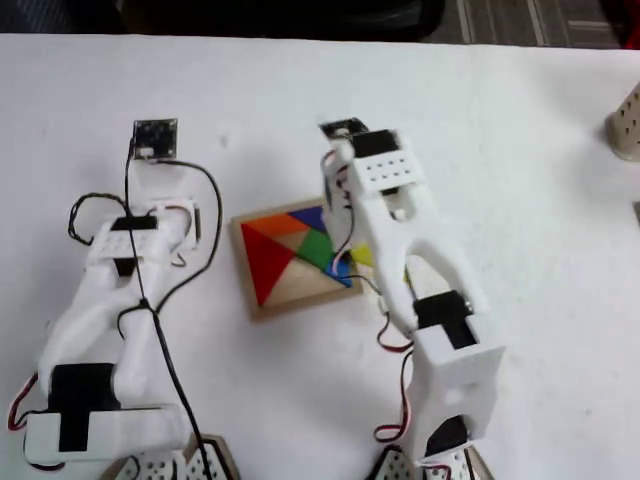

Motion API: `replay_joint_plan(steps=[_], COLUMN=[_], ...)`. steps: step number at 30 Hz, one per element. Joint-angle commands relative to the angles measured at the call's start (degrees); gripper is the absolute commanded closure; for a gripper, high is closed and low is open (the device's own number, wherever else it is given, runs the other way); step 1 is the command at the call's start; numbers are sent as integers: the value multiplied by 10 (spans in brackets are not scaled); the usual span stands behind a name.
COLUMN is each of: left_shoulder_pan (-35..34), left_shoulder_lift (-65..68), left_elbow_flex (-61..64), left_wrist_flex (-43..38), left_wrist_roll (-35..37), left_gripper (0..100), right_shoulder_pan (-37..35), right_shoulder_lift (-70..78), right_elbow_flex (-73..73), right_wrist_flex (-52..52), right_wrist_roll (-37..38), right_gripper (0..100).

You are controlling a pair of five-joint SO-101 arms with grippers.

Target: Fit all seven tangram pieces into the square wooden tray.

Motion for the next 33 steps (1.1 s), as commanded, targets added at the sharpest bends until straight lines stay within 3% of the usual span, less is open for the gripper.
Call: replay_joint_plan(steps=[1, 8, 14, 19, 22, 30, 33], left_shoulder_pan=[-7, -7, -8, -13, -13, -13, -8], left_shoulder_lift=[0, 0, -1, -1, -1, 0, -6], left_elbow_flex=[-28, -28, -30, -30, -30, -28, -25], left_wrist_flex=[-15, -14, -14, -15, -15, -16, -13], left_wrist_roll=[4, 4, 4, 4, 4, 4, 4], left_gripper=[976, 976, 976, 976, 976, 976, 977], right_shoulder_pan=[-38, -95, -127, -150, -150, -113, -81], right_shoulder_lift=[-15, 39, 89, 112, 138, 175, 165], right_elbow_flex=[-53, -60, -69, -120, -159, -282, -299], right_wrist_flex=[-13, -130, -189, -144, -110, 50, 62], right_wrist_roll=[-90, -255, -269, -269, -264, -116, -14], right_gripper=[804, 804, 796, 600, 563, 683, 748])
